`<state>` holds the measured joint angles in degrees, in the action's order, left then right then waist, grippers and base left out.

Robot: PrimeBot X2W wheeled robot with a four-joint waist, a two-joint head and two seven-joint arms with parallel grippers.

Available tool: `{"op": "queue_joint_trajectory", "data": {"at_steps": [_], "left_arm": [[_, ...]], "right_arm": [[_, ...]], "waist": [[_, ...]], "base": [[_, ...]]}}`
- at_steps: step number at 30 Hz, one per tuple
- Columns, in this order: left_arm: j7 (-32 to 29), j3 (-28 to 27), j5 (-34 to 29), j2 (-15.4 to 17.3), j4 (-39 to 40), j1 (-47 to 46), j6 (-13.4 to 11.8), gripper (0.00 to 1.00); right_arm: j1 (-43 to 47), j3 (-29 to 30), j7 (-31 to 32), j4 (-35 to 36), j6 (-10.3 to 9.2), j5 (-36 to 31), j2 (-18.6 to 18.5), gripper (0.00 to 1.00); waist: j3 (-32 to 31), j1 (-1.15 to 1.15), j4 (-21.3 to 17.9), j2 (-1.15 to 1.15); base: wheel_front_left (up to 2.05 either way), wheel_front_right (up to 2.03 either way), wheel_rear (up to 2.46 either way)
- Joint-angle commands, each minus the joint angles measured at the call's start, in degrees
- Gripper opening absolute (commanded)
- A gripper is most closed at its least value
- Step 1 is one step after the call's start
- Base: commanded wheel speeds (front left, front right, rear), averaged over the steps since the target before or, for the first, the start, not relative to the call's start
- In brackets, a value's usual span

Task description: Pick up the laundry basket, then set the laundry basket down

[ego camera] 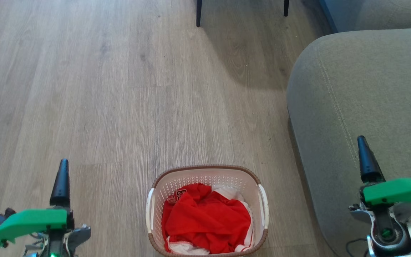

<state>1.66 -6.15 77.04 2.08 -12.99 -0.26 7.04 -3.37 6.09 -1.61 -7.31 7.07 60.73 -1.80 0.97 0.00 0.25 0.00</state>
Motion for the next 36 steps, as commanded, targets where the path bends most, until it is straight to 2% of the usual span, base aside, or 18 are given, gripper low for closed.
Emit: {"op": "queue_joint_trajectory", "data": {"at_steps": [1, 4, 7, 16, 23, 27, 32, 36], "left_arm": [[0.3, -1.1, -0.5, 0.5, 2.4, -3.5, 0.2, 1.0], [1.0, -1.0, -4.1, 0.5, 3.9, -3.7, 0.1, 1.0], [1.5, -0.6, -8.0, 0.6, 5.8, -4.0, -1.1, 1.0], [3.0, 4.9, -22.2, 0.6, 12.5, -4.9, -9.8, 1.0], [4.2, 10.6, -32.6, 0.6, 14.4, -5.7, -15.8, 1.0], [4.8, 13.6, -37.4, 0.6, 13.9, -6.1, -17.3, 1.0], [5.7, 17.0, -43.3, 0.8, 9.5, -6.2, -17.4, 1.0], [6.4, 19.5, -48.1, 1.6, 7.4, -7.5, -19.2, 1.0]], "right_arm": [[-3.2, -0.4, -0.4, 2.4, 0.17, -0.7, -0.5, 1.0], [-3.9, -1.4, -1.1, 3.9, 0.18, -5.1, -0.6, 1.0], [-4.4, -2.4, -1.6, 5.0, 0.19, -8.3, -1.0, 1.0], [-5.3, -4.9, -3.1, 8.1, 0.22, -17.0, -2.0, 1.0], [-5.9, -7.0, -4.3, 10.1, 0.24, -23.5, -2.8, 1.0], [-5.9, -8.0, -4.9, 10.7, 0.25, -27.0, -3.3, 1.0], [-5.9, -8.8, -5.8, 11.2, 0.27, -31.5, -3.4, 1.0], [-5.8, -9.8, -6.4, 11.5, 0.28, -34.8, -3.7, 1.0]], "waist": [[0.0, 0.0, 0.0, 0.0], [0.1, 0.0, 0.2, 0.0], [0.2, 0.0, 0.4, 0.0], [0.8, 0.0, 0.6, 0.0], [1.1, 0.0, 0.4, 0.0], [1.1, 0.0, 0.3, 0.0], [1.0, 0.0, 0.2, 0.0], [0.9, 0.0, 0.2, 0.0]], "base": [[0.0, 0.0, 0.0], [0.0, 0.0, 0.0], [0.0, 0.0, 0.0], [0.0, 0.0, 0.0], [0.0, 0.0, 0.0], [0.0, 0.0, 0.0], [0.0, 0.0, 0.0], [0.0, 0.0, 0.0]]}}
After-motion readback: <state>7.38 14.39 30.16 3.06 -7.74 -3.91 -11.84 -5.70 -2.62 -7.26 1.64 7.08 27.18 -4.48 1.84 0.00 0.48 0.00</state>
